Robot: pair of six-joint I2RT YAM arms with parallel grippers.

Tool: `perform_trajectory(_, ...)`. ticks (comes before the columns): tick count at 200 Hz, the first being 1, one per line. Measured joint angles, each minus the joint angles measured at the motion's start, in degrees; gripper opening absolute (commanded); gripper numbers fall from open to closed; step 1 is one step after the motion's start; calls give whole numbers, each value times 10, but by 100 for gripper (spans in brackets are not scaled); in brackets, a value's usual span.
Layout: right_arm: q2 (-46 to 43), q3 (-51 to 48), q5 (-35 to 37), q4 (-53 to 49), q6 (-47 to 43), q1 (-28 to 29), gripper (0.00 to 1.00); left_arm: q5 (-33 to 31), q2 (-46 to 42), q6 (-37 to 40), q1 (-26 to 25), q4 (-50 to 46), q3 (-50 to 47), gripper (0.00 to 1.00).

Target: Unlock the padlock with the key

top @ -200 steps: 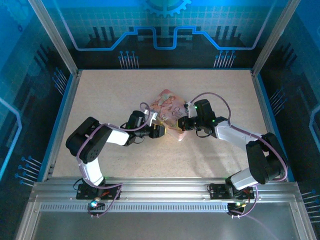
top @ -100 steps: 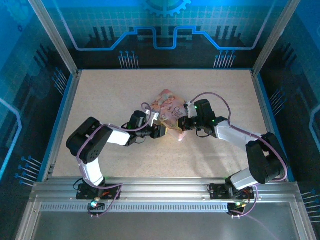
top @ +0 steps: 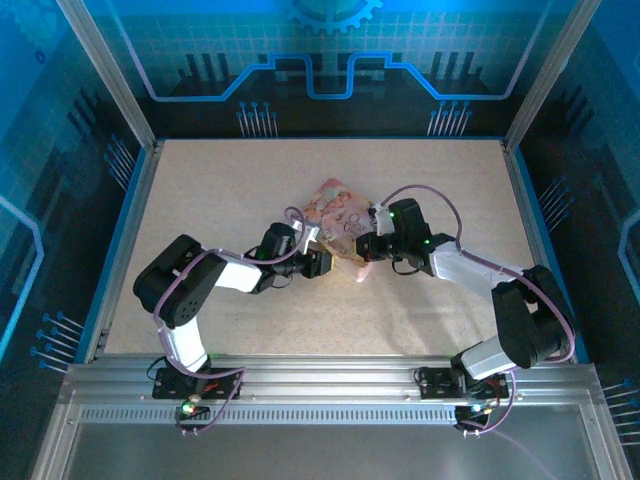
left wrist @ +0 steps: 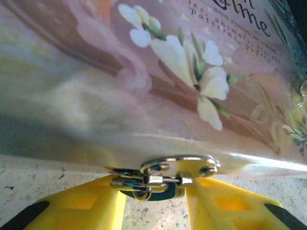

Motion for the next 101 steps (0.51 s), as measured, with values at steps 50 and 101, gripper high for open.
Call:
perform_trajectory(50,0,-1,0,2,0,0,0,-2,0,-23,0,2,0,40)
perform_trajectory(101,0,-2,0,4,0,0,0,-2,0,-40,-1,3,0,38)
